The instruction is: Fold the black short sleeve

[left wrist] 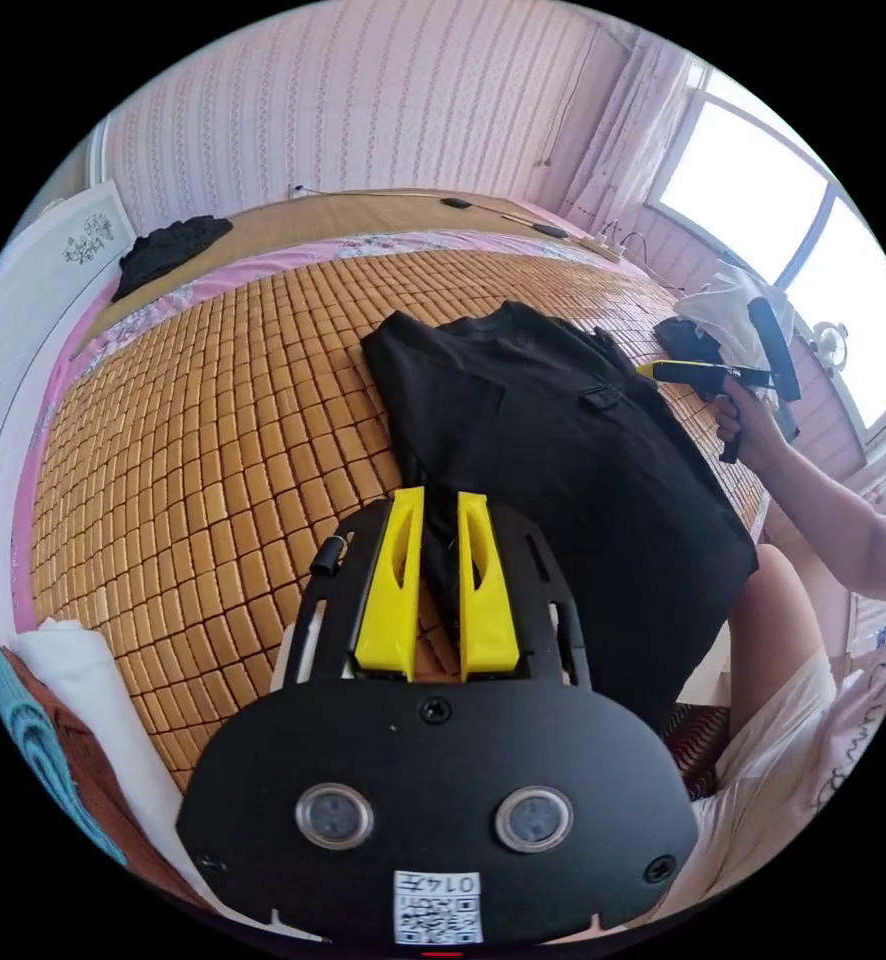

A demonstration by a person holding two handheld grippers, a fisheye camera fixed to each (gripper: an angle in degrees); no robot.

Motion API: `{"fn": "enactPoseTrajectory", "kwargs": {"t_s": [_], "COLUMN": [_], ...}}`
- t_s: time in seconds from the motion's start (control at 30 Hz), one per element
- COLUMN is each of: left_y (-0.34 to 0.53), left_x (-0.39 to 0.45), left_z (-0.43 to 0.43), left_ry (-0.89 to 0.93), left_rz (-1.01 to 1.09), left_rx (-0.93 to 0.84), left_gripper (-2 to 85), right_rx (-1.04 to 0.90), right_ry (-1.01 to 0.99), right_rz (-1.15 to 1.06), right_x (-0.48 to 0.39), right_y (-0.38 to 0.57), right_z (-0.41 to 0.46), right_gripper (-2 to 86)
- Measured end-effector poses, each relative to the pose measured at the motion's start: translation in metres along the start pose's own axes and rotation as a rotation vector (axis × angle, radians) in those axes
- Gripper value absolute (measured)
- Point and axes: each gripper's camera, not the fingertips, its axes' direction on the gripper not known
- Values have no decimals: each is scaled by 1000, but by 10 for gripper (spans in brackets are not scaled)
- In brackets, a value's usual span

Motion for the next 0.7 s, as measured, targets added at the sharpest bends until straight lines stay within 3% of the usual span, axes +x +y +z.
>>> {"fn": "enactPoseTrajectory", "kwargs": {"t_s": [0.3,0.47,0.7], "left_y": [-136,-207,-292], "left_x": [99,140,212], "left_z": [88,148,230], "left_ry": [212,283,243], "left_rz": [220,189,255], "left_rx": [-3,37,-27], "left_gripper": [63,64,77], "right_rx": [17,-27,11], "right_ry": [-74,-71,-182], "right_rz": [126,112,98], "right_x": [91,110,141], "right_y": [11,8,19], "right_z": [-20,-16,-39], "right_gripper": [83,38,11]}}
